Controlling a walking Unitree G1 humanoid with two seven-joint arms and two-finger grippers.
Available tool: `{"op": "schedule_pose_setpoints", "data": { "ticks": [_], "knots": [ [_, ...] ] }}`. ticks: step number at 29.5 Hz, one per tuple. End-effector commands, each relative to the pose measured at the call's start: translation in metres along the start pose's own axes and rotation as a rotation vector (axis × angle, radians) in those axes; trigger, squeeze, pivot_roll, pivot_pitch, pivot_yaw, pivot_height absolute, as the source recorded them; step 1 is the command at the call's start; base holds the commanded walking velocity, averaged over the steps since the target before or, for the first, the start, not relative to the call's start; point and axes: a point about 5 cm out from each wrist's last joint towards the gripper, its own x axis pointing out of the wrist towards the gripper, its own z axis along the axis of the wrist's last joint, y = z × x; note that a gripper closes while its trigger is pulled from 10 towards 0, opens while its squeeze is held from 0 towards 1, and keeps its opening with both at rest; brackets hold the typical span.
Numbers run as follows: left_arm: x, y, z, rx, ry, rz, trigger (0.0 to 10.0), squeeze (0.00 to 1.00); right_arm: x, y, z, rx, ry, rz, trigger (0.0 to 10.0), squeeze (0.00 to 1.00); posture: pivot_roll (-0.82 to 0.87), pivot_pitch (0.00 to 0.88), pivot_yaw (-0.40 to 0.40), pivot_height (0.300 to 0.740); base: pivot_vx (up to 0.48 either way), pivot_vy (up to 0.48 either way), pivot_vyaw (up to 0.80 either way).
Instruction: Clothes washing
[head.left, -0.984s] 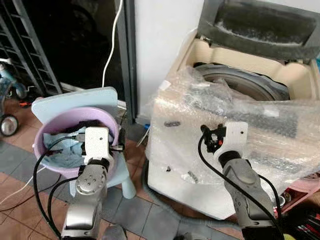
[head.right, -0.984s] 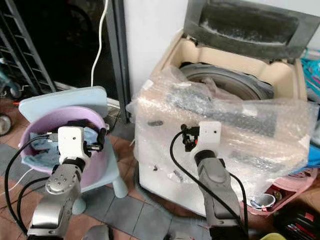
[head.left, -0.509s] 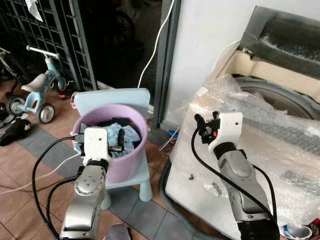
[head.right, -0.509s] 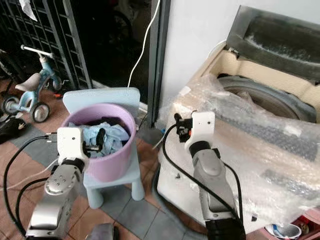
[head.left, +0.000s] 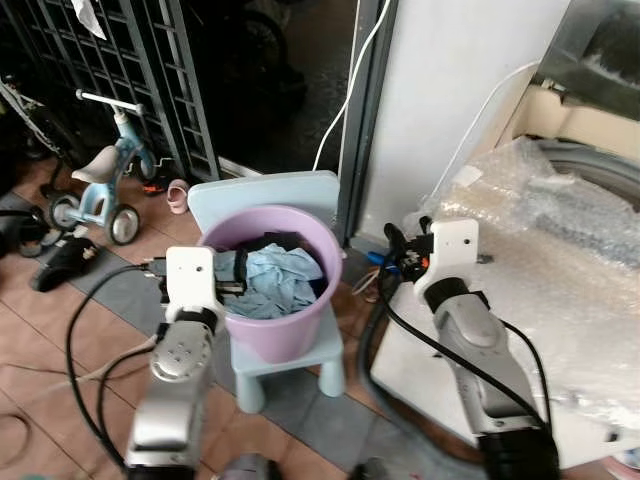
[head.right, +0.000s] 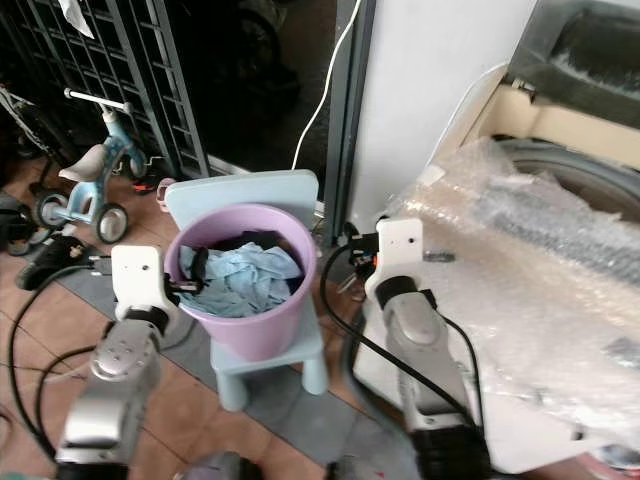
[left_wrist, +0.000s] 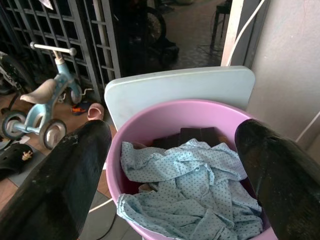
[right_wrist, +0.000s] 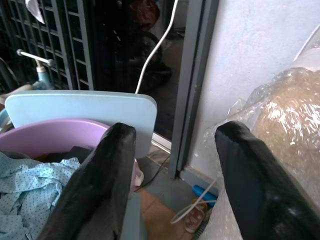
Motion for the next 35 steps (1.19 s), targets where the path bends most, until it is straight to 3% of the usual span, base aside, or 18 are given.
{"op": "schedule_pose_setpoints", "data": {
  "ticks": [1,4,5,7,16,24,35],
  "knots": [
    [0.0,0.007,-0.002,0.021,0.018,0.021,10.0,0.0,0.002,0.004,0.002,0.014,-0.009,0.005,10.0,1.0,-0.01,0.0,-0.018,0.74,0.0,0.0,0.0],
    [0.0,0.006,-0.002,0.043,0.023,0.002,10.0,0.0,0.001,0.004,-0.002,0.001,0.002,0.009,10.0,1.0,-0.01,0.0,-0.013,0.74,0.0,0.0,0.0],
    [0.0,0.006,-0.002,0.072,0.023,0.003,10.0,0.0,0.0,0.004,-0.003,-0.007,0.009,0.007,10.0,0.04,-0.01,0.0,-0.013,0.74,0.0,0.0,0.0],
    [-0.001,0.006,-0.001,0.069,0.017,0.01,10.0,0.0,0.0,0.005,-0.004,-0.008,0.014,0.008,10.0,0.0,-0.01,0.0,-0.007,0.74,0.0,0.0,0.0],
    [0.001,0.012,-0.003,0.036,0.044,-0.013,10.0,0.0,0.003,0.015,-0.01,-0.005,0.045,0.063,10.0,0.0,-0.01,0.0,-0.007,0.74,0.0,0.0,0.43],
    [0.0,0.013,-0.005,0.033,0.05,0.001,10.0,0.0,0.008,0.015,-0.012,-0.018,0.065,0.096,10.0,0.0,0.0,0.0,-0.02,0.74,0.0,0.0,0.0],
    [0.001,0.015,-0.005,0.02,0.053,0.005,10.0,0.0,0.014,0.02,-0.011,-0.03,0.081,0.139,10.0,0.0,0.0,0.0,-0.012,0.74,0.174,0.0,0.78]
  ]
}}
